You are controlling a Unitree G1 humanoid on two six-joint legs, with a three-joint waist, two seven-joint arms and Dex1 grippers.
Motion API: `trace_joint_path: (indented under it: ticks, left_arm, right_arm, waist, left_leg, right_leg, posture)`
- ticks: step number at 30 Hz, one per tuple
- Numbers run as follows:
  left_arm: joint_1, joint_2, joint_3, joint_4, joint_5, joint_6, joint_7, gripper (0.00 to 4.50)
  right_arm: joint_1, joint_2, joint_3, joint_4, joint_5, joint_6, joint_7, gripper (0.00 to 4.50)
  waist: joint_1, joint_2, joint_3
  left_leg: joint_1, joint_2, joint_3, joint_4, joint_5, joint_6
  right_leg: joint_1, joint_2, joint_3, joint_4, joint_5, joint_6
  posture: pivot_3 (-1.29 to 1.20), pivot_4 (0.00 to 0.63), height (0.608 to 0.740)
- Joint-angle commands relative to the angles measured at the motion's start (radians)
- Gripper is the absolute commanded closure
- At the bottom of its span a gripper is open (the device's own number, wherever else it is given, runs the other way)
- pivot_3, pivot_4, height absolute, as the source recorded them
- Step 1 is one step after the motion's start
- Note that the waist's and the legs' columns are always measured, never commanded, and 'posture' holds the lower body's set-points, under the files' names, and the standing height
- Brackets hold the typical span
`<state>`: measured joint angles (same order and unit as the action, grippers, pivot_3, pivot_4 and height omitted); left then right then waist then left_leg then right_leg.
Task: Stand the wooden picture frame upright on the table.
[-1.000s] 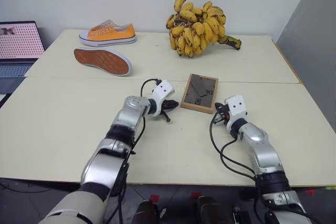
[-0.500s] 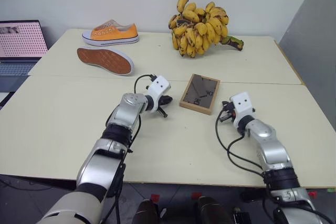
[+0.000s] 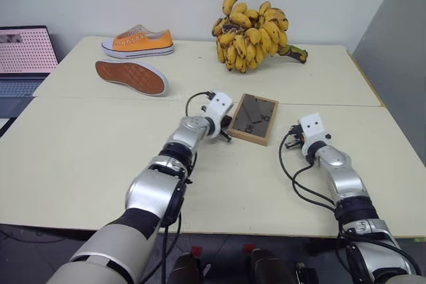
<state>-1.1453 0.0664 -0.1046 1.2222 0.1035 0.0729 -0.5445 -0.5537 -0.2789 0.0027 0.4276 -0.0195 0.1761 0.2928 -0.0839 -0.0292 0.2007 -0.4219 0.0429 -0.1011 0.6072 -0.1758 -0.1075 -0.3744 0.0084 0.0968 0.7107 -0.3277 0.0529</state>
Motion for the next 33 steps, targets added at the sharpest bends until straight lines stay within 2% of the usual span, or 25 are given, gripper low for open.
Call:
trace_joint_path:
  ticks: [1,11,18,29,33]
  left_arm:
    - [0.004,-0.006,-0.01,-0.049,-0.002,-0.019,-0.065,4.48]
    - [0.041,0.067,-0.005,-0.14,-0.011,0.021,-0.14,4.48]
    - [0.117,0.125,-0.009,-0.35,-0.033,0.124,-0.216,4.48]
    - [0.293,0.155,-0.04,-0.745,-0.079,0.366,-0.284,4.48]
    - [0.32,0.155,-0.048,-0.799,-0.082,0.412,-0.272,4.48]
  right_arm:
    - [-0.023,0.031,0.03,-0.112,0.016,0.012,0.022,4.5]
    - [0.022,0.046,0.04,-0.212,0.017,0.077,0.042,4.5]
    - [0.113,0.039,0.047,-0.325,0.022,0.13,0.063,4.5]
    - [0.196,0.079,0.056,-0.485,0.032,0.216,0.046,4.5]
    - [0.201,0.085,0.054,-0.505,0.032,0.233,0.043,4.5]
  waist:
    - [-0.003,0.0,0.0]
    - [-0.003,0.0,0.0]
    - [-0.001,0.0,0.0]
    - [0.0,0.0,0.0]
    - [0.003,0.0,0.0]
  left_leg:
    - [0.0,0.0,0.0,0.0,0.0,0.0]
    - [0.0,0.0,0.0,0.0,0.0,0.0]
    - [0.0,0.0,0.0,0.0,0.0,0.0]
    - [0.0,0.001,0.0,0.0,0.0,0.0]
    - [0.0,0.001,-0.001,0.0,0.0,0.0]
  right_leg:
    - [0.0,0.0,0.0,0.0,0.0,0.0]
    - [0.0,0.0,0.0,0.001,0.0,0.0]
    - [-0.001,0.0,0.0,0.001,0.0,0.0]
    - [-0.001,0.0,0.0,0.001,0.0,0.0]
    - [0.0,0.0,0.0,0.001,0.0,0.0]
  posture:
    - [0.0,0.15,0.74]
    - [0.0,0.15,0.74]
    - [0.0,0.15,0.74]
    - [0.0,0.15,0.74]
    - [0.0,0.15,0.74]
